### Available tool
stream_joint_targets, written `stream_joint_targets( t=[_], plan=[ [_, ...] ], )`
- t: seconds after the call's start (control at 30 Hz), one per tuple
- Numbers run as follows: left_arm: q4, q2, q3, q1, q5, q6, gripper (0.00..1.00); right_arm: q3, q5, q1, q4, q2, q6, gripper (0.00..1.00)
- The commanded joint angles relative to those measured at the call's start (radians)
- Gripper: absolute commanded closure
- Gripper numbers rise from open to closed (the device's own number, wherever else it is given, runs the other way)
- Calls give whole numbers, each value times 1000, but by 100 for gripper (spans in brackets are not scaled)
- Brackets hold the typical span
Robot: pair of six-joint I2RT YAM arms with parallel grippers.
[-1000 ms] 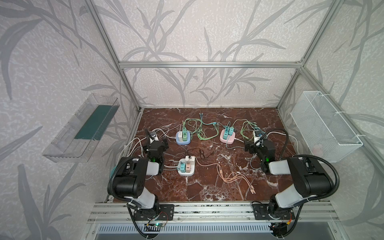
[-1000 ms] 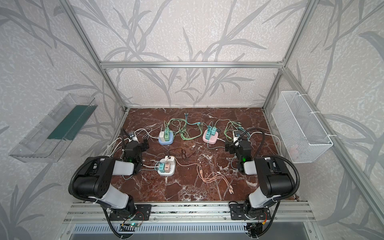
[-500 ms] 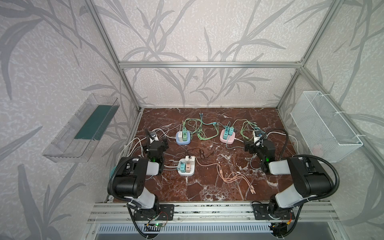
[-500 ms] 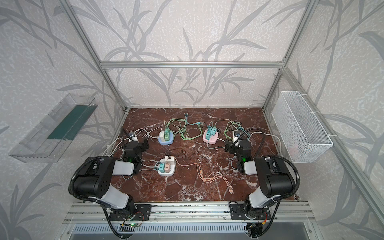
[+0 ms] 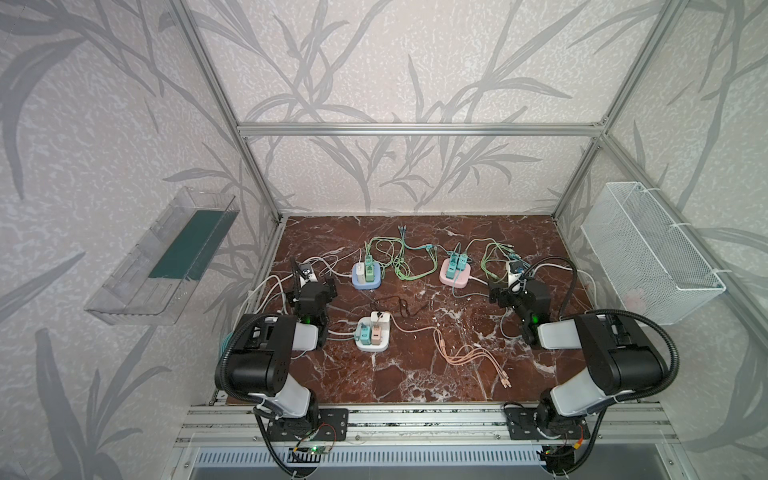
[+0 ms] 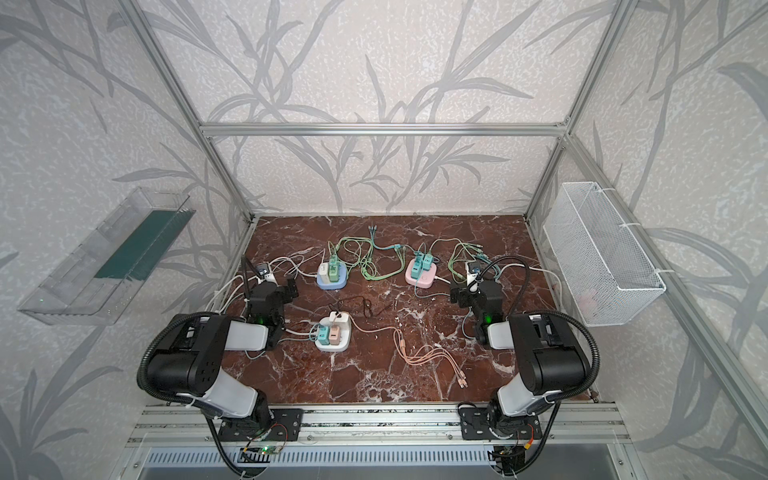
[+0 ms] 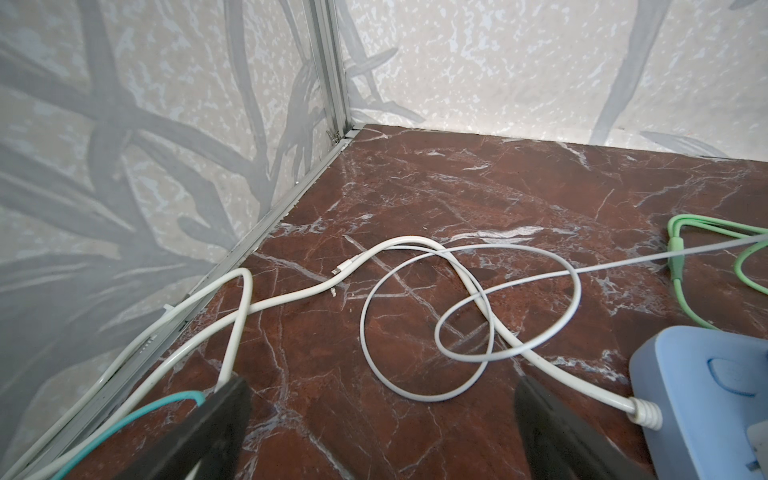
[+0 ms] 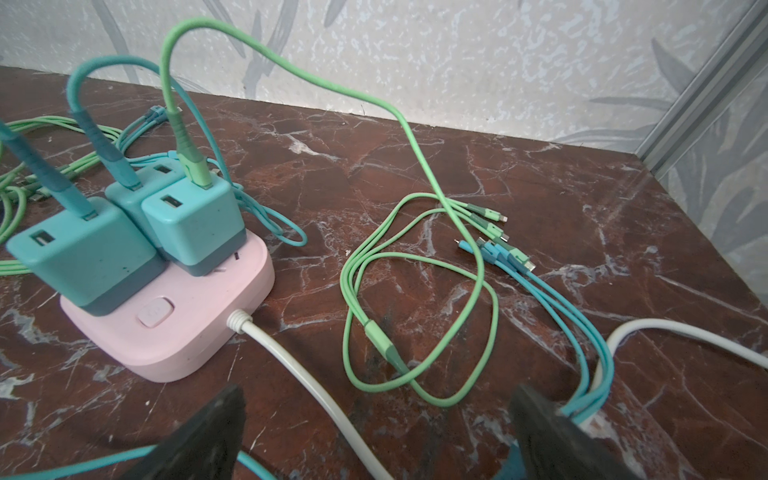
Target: Pull the plug off the socket
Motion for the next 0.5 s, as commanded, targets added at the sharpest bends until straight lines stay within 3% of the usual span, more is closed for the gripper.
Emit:
stream_joint_targets(
  t=[0.0, 0.1, 0.23, 0.4, 0.47],
  plan=[
    [-31, -50, 14, 4, -8, 3, 1, 64, 62, -14, -168, -99, 42, 2],
    [-265, -176, 78, 4, -61, -20, 1, 164, 42, -20, -461, -207, 67, 3],
    [-593, -367, 161, 1, -101, -145, 1, 205, -38, -19, -626, -342, 137, 3],
    [-719, -577, 140, -37, 188, -208, 1, 198, -215, -18, -735, -477, 340, 9],
    [-794, -651, 129, -88, 175, -236, 1, 177, -300, -13, -735, -511, 425, 13]
  ],
)
